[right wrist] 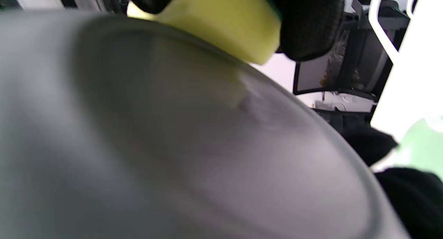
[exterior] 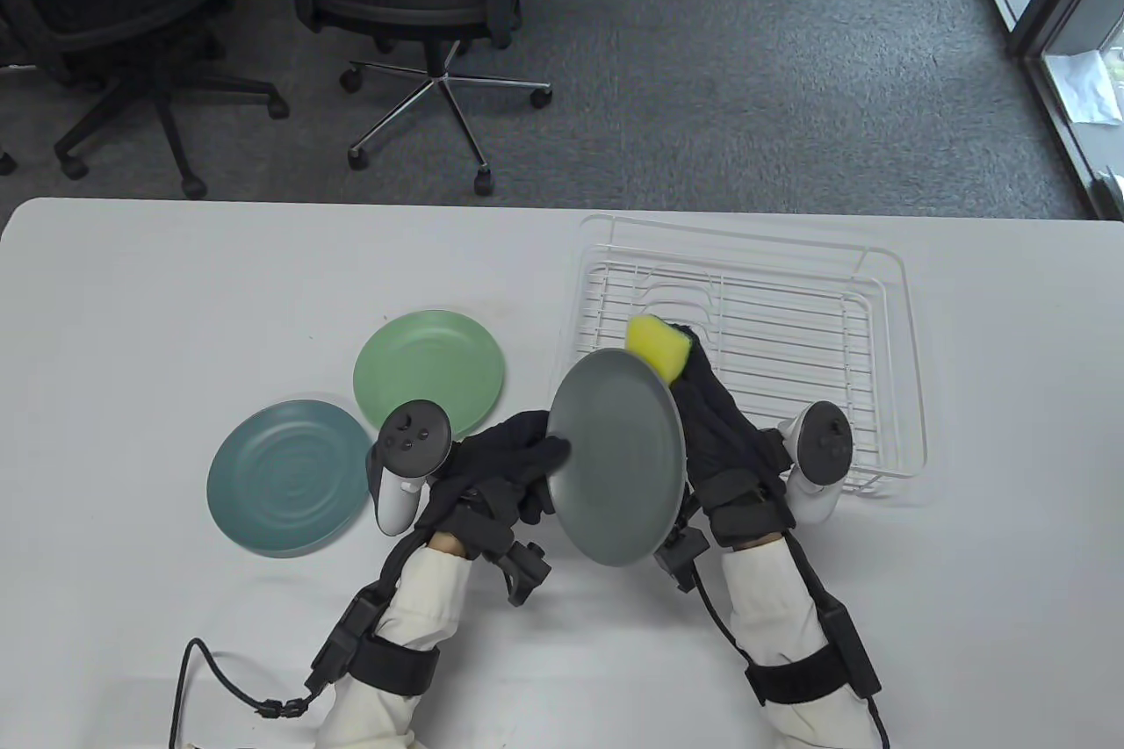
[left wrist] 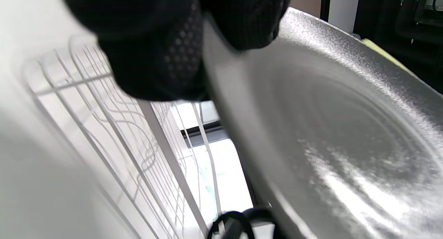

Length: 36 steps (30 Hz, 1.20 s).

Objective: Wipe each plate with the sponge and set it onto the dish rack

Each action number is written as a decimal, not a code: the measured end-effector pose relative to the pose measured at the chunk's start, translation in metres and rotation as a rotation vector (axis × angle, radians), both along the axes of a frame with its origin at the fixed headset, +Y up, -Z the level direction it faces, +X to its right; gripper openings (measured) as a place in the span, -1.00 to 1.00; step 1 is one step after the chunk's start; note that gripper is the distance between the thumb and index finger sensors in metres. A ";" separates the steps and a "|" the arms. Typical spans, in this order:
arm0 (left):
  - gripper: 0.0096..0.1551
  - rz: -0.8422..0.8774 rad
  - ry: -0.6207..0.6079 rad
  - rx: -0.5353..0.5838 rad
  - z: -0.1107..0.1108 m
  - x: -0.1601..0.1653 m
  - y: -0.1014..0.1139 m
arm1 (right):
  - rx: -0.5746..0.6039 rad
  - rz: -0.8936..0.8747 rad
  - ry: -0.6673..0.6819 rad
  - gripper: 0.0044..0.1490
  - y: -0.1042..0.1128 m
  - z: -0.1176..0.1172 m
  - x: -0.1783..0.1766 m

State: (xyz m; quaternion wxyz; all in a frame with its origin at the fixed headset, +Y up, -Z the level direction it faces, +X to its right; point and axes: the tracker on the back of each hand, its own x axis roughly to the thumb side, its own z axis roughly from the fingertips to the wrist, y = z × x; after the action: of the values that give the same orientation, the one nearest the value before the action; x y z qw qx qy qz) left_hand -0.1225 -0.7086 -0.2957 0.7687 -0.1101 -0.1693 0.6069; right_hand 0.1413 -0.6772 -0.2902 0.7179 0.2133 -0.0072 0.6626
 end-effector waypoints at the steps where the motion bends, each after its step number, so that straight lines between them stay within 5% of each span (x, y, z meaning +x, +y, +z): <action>1: -0.54 0.011 -0.007 0.002 0.001 0.001 0.001 | -0.011 0.003 0.015 -0.26 -0.003 -0.001 -0.003; 6: -0.54 0.103 0.021 0.012 0.005 0.001 0.007 | -0.036 0.081 0.063 -0.24 -0.013 0.001 -0.026; 11: -0.55 0.174 0.181 0.022 0.007 -0.012 0.011 | -0.018 0.148 0.087 -0.21 -0.014 0.004 -0.040; 23: -0.54 0.187 0.399 -0.036 -0.004 -0.051 -0.009 | 0.001 0.117 0.144 -0.18 0.005 0.011 -0.033; 30: -0.54 0.080 0.362 -0.027 -0.006 -0.047 -0.013 | 0.064 0.075 0.034 -0.15 0.021 0.012 -0.004; 36: -0.55 0.055 0.217 -0.028 -0.007 -0.031 -0.013 | 0.010 0.002 0.017 -0.19 0.006 0.001 0.006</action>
State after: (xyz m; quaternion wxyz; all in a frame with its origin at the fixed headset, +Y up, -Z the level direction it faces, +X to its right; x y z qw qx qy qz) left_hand -0.1533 -0.7212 -0.3026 0.7639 -0.0498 -0.0793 0.6385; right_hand 0.1473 -0.6709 -0.2891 0.7161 0.2226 -0.0040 0.6616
